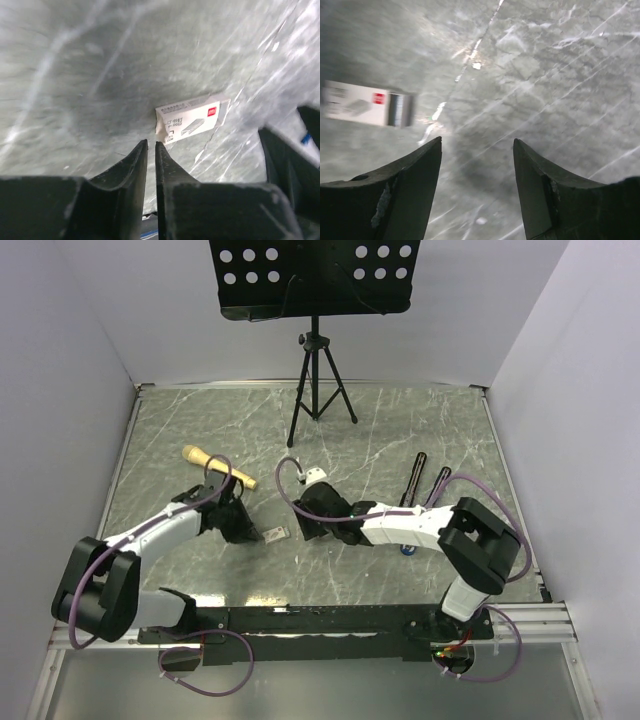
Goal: Unload the staples from the stapler
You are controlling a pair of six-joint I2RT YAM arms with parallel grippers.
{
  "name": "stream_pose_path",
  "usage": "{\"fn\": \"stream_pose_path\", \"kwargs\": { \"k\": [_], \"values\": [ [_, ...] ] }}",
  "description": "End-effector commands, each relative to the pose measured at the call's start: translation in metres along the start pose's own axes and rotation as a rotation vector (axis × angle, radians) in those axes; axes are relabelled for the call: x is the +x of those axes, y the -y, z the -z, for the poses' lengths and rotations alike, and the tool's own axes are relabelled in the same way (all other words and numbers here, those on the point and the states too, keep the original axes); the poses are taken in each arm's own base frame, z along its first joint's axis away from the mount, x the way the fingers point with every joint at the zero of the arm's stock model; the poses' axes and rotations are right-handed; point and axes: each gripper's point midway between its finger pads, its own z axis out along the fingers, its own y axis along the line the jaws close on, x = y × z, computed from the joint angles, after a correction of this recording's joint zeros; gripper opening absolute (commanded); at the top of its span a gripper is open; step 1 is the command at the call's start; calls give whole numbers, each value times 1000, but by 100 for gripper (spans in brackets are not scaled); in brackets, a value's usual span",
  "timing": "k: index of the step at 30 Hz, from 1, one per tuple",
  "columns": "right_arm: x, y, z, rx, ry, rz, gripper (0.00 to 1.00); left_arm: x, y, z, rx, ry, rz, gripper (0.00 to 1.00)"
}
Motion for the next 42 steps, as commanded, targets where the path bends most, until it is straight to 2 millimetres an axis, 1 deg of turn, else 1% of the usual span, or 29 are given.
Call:
{"fn": "stream_pose_path", "kwargs": {
  "k": [1,2,3,4,5,6,7,8,9,10,11,12,13,14,15,16,17,18,19,20,22,23,24,25,26,31,34,38,42],
  "values": [
    [-16,-37,26,-77,-17,-139,70,-49,15,33,-60,172,-22,18],
    [-23,-44,28,-84,-12,-156,73,-68,21,44,-49,217,-13,17],
    [-18,-50,24,-80,-33,-157,75,-78,22,52,-44,247,-25,17],
    [-14,-57,26,-80,-54,-155,82,-88,23,60,-36,277,-21,19],
    [-23,-65,26,-83,-42,-155,86,-106,19,71,-32,331,8,22],
    [-24,-68,26,-74,-47,-151,88,-117,18,85,-21,388,9,24],
    [-15,-70,21,-48,-77,-125,91,-126,17,94,-12,424,19,27],
    [-25,-76,20,-45,-66,-125,92,-140,11,104,-4,477,46,31],
    [-20,-77,14,-26,-89,-115,92,-145,11,116,9,518,42,34],
    [-21,-77,12,-5,-87,-113,93,-149,8,122,6,546,46,37],
    [-25,-79,13,6,-92,-107,93,-152,3,126,-2,567,52,46],
    [-21,-78,7,24,-109,-101,94,-154,5,131,6,590,33,50],
    [-20,-78,4,34,-118,-101,96,-154,4,131,6,594,23,52],
    [-24,-79,4,49,-116,-98,97,-152,0,128,-4,588,17,55],
    [-17,-79,-2,65,-137,-85,98,-150,-3,126,-14,581,1,56],
    [-18,-80,-3,69,-139,-81,100,-147,-7,122,-24,571,-5,57],
    [-20,-84,-4,71,-137,-75,100,-145,-10,119,-34,561,-14,57],
    [-15,-84,-9,78,-151,-65,100,-144,-12,117,-39,556,-16,58],
    [-20,-88,-10,71,-143,-64,100,-142,-15,114,-48,547,-17,59],
    [-13,-90,-15,75,-164,-51,100,-141,-14,113,-43,540,-23,59],
    [-16,-95,-19,76,-164,-47,100,-141,-11,112,-25,538,-33,60],
    [-11,-94,-24,97,-172,-34,100,-140,-11,111,-24,532,-35,60],
    [-7,-92,-24,113,-187,-29,100,-140,-11,110,-23,529,-38,60],
    [-9,-94,-25,117,-185,-30,100,-140,-11,110,-24,524,-39,60],
    [-5,-93,-28,131,-193,-21,100,-139,-11,108,-23,513,-44,60],
    [3,-90,-34,162,-204,-15,99,-137,-10,104,-15,494,-43,59],
    [8,-90,-38,165,-210,-11,97,-137,-9,104,-11,495,-45,59],
    [7,-91,-38,152,-200,-22,92,-136,-9,105,-8,497,-46,59],
    [4,-96,-36,128,-188,-20,83,-136,-9,105,-7,498,-46,59]
  ]
}}
